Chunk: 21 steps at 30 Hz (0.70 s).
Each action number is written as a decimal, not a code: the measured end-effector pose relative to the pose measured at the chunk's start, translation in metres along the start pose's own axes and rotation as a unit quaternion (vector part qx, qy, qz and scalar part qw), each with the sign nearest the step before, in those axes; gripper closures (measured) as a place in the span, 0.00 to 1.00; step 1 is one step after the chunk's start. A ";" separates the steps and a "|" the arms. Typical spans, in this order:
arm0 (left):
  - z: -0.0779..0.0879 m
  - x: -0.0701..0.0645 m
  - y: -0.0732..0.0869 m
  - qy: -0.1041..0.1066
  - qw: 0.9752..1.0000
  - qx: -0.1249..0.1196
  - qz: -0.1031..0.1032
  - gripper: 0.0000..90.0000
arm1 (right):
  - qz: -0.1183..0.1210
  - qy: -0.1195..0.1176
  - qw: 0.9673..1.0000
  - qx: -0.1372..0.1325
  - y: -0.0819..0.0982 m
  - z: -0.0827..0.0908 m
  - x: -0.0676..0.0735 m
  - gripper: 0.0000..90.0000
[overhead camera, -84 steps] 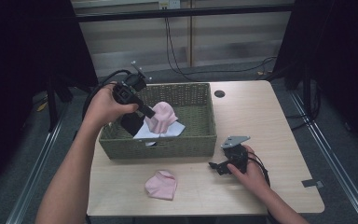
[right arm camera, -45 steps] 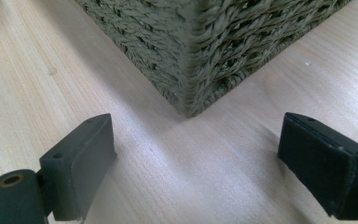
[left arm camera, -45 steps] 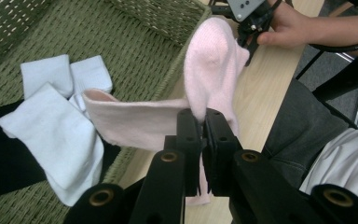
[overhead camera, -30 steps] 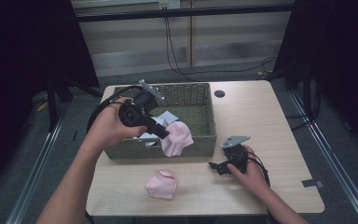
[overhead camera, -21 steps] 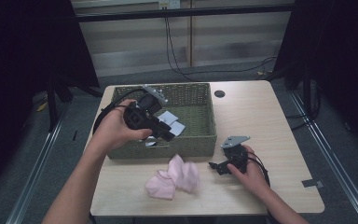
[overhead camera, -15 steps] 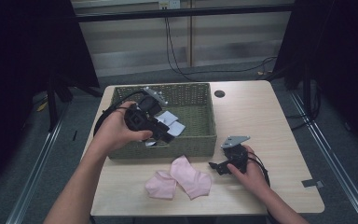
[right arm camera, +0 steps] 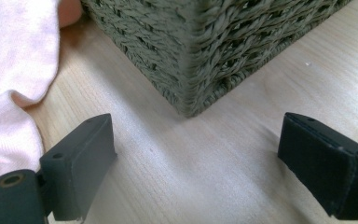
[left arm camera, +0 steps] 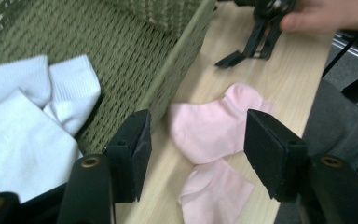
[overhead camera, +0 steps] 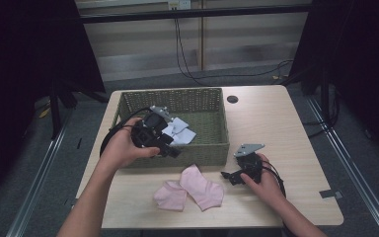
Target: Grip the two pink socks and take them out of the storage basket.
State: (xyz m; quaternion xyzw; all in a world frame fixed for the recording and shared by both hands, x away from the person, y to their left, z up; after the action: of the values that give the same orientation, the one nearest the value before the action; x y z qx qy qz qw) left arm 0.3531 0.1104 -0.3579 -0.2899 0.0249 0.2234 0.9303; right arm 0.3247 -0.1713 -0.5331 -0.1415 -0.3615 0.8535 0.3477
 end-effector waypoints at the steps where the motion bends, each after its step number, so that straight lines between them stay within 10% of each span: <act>1: -0.002 0.002 0.004 -0.002 1.000 0.003 -0.005 0.45 | 0.001 0.000 1.000 0.000 0.000 0.000 0.000 0.11; 21: -0.036 0.020 0.064 -0.015 0.999 -0.024 0.019 0.38 | 0.000 0.000 1.000 0.000 0.000 0.000 0.000 0.11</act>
State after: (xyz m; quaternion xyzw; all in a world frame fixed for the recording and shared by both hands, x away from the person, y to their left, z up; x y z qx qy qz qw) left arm 0.3468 0.1455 -0.4248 -0.3079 0.0110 0.2461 0.9190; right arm 0.3247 -0.1712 -0.5331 -0.1415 -0.3616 0.8533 0.3479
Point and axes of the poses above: each handheld gripper's, and its own axes: z roughly backward along the jaws, y roughly out of its underside, x roughly to its left, the point moved 3 cm from there along -z, roughly forward along the jaws, and after that the axes turned 2 degrees about z, right-handed, at the moved point
